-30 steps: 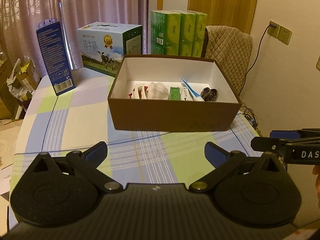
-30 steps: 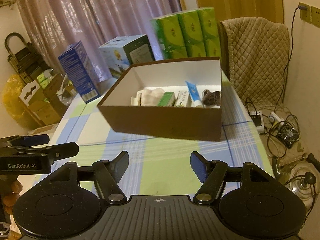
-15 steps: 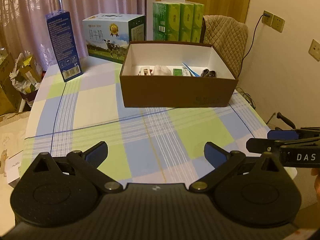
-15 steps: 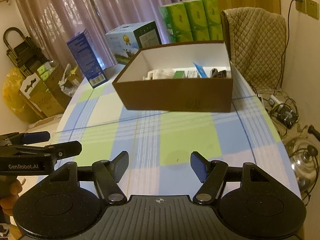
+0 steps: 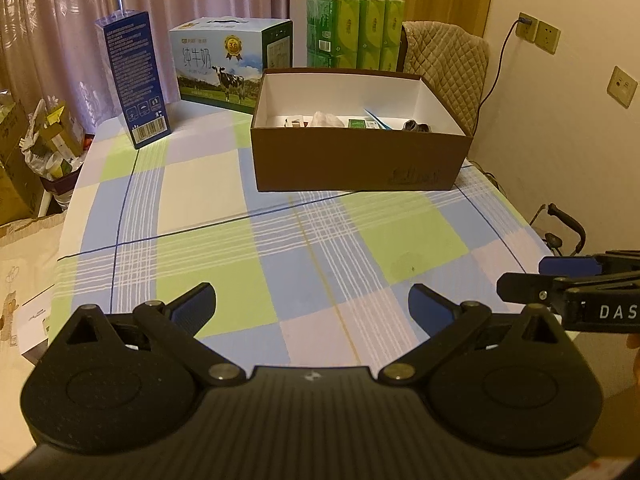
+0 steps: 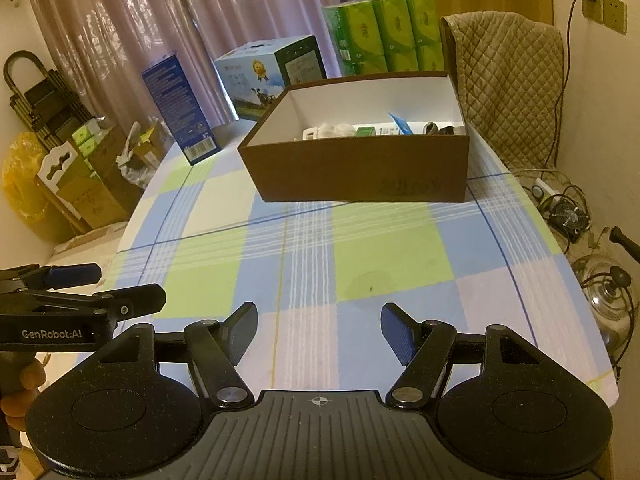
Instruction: Organize objects
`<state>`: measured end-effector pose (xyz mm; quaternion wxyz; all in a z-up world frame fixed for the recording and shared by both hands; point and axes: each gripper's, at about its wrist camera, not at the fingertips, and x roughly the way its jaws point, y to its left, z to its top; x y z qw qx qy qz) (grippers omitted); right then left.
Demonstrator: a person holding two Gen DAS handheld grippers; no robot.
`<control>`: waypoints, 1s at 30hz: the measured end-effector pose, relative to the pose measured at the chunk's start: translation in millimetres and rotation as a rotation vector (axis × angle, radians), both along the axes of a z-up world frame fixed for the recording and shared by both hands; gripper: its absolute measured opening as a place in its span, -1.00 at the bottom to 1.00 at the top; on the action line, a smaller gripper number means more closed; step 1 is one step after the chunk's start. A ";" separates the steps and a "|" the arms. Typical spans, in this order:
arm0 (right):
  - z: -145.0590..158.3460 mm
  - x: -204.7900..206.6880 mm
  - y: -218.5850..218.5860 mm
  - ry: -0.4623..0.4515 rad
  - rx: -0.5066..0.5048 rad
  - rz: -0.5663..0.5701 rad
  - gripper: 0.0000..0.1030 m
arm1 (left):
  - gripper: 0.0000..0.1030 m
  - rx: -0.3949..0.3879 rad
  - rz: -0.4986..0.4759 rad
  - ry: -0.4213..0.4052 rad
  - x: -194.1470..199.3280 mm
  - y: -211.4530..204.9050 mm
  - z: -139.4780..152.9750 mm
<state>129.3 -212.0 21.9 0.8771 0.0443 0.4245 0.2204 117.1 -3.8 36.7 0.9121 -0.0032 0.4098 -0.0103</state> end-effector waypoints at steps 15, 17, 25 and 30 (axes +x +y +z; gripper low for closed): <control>-1.9 -8.7 7.5 0.005 -0.008 -0.006 0.27 | 0.97 -0.003 -0.007 0.006 -7.4 3.0 -2.8; -2.5 -9.1 7.8 0.006 -0.009 -0.007 0.27 | 0.97 -0.005 -0.008 0.008 -6.9 2.4 -3.4; -4.0 -4.4 5.6 0.010 -0.011 -0.010 0.27 | 0.97 -0.007 -0.010 0.012 -0.8 0.3 -4.8; -5.3 1.6 2.5 0.016 -0.012 -0.012 0.27 | 0.97 -0.008 -0.011 0.013 4.0 -1.3 -5.8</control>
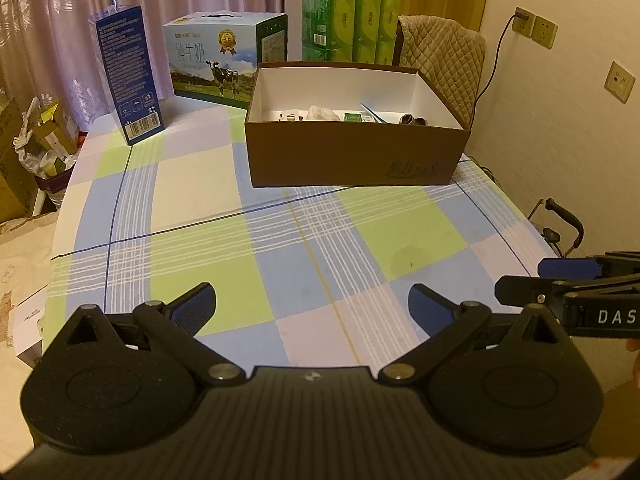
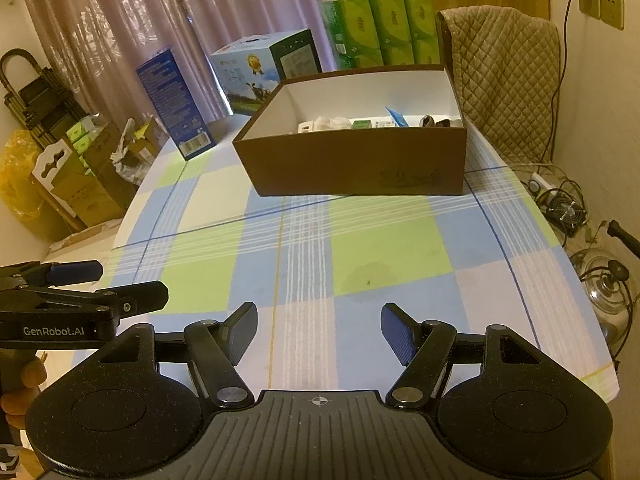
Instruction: Organize objects
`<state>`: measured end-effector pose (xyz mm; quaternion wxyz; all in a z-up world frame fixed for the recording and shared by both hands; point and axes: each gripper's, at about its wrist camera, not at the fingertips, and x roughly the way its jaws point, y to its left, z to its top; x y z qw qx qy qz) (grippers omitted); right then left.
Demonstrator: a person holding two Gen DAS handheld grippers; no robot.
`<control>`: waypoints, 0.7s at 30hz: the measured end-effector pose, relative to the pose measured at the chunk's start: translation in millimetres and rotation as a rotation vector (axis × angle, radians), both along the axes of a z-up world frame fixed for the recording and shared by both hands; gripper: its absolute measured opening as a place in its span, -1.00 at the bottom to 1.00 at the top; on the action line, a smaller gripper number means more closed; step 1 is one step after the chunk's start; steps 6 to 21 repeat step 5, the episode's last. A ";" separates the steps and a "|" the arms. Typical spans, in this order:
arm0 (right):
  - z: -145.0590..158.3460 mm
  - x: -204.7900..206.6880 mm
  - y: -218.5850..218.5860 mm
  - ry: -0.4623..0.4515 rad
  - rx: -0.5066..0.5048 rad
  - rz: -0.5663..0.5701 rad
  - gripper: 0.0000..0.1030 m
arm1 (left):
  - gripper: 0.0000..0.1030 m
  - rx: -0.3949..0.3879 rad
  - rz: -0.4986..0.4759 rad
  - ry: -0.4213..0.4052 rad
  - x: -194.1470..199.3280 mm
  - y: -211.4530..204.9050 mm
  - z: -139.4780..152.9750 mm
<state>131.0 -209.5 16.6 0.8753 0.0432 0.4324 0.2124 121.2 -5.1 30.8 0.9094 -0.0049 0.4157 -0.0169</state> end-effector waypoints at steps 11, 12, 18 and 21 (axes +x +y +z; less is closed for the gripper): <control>-1.9 8.3 -4.1 0.007 -0.002 -0.006 0.27 | 0.97 0.000 -0.002 0.007 7.7 -4.4 -1.3; -1.9 8.3 -4.1 0.007 -0.002 -0.006 0.27 | 0.97 0.000 -0.002 0.007 7.7 -4.4 -1.3; -1.9 8.3 -4.1 0.007 -0.002 -0.006 0.27 | 0.97 0.000 -0.002 0.007 7.7 -4.4 -1.3; -1.9 8.3 -4.1 0.007 -0.002 -0.006 0.27 | 0.97 0.000 -0.002 0.007 7.7 -4.4 -1.3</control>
